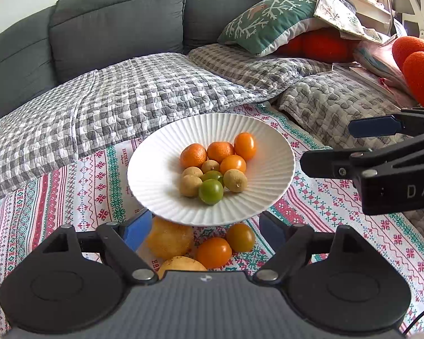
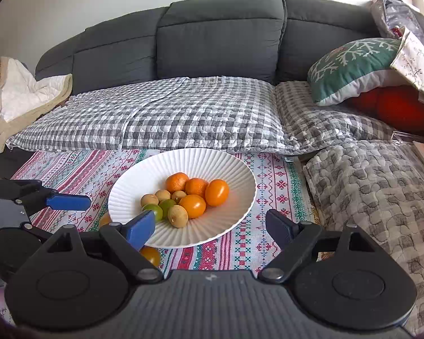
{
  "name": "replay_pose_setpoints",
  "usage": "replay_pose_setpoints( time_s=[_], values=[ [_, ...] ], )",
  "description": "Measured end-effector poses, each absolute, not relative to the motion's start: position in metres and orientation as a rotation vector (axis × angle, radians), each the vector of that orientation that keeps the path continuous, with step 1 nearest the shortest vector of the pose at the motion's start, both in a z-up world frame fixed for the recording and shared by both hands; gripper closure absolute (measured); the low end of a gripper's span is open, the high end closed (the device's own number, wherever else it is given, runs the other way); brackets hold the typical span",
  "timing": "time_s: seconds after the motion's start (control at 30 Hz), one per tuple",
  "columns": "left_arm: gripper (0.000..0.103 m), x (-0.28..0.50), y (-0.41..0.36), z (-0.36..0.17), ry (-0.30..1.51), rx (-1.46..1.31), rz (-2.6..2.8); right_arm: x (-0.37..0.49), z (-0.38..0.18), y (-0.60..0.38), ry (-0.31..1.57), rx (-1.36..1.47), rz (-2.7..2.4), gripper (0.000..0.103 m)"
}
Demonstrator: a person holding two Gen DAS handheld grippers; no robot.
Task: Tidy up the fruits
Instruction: 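Carry both tomatoes onto the white plate and open both tools, then withdraw both tools from the plate back toward the fruit pile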
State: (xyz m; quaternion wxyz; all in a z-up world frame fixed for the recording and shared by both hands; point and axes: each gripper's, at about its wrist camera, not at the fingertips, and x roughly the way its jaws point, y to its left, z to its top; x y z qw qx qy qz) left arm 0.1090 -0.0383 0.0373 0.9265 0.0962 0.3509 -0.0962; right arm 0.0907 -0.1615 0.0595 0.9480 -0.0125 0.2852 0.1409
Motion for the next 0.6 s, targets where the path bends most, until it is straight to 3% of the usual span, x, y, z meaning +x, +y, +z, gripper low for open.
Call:
replay_pose_setpoints(
  time_s=[0.3, 0.6],
  values=[
    [0.010, 0.088, -0.030, 0.043, 0.737, 0.131, -0.198, 0.073, 0.067, -0.168, 0.563, -0.023, 0.277, 0.005],
    [0.009, 0.069, -0.020, 0.034, 0.754, 0.106, -0.199, 0.057, 0.064, -0.167, 0.560, -0.084, 0.290, 0.001]
  ],
)
